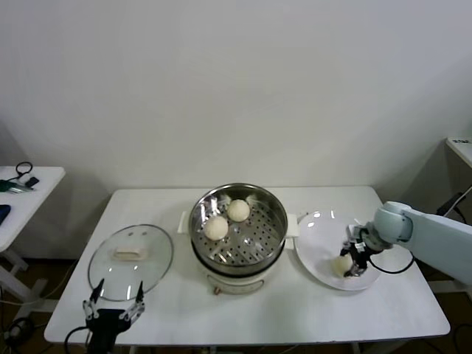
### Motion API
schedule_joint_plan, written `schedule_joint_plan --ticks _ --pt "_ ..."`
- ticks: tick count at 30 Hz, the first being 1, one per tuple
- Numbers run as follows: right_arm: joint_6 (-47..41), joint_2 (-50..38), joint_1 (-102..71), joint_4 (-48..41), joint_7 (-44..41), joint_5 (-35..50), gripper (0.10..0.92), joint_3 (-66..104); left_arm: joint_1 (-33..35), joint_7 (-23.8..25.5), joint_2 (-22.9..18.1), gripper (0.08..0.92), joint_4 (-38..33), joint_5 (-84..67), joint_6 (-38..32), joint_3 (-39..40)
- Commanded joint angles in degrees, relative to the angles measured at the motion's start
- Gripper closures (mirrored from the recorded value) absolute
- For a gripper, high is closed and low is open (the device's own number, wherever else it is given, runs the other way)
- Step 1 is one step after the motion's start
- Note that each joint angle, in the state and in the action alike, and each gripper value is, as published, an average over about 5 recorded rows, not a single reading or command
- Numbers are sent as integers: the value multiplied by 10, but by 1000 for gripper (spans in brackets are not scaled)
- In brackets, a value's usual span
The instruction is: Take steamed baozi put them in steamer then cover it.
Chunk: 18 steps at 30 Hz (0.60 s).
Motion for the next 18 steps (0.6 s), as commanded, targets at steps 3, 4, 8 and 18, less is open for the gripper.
schedule_joint_plan --ticks 3,4,8,18 --pt "112 32 293 7 -56 51 537 -190 1 0 1 177 -1 0 -1 0" --pt "141 46 342 6 -65 60 538 -220 1 0 1 177 -2 1 -1 0" --pt "255 123 504 12 -93 97 535 -284 0 1 1 177 -3 3 0 2" --pt "338 251 598 228 -42 33 533 -225 0 1 0 177 -5 10 1 6"
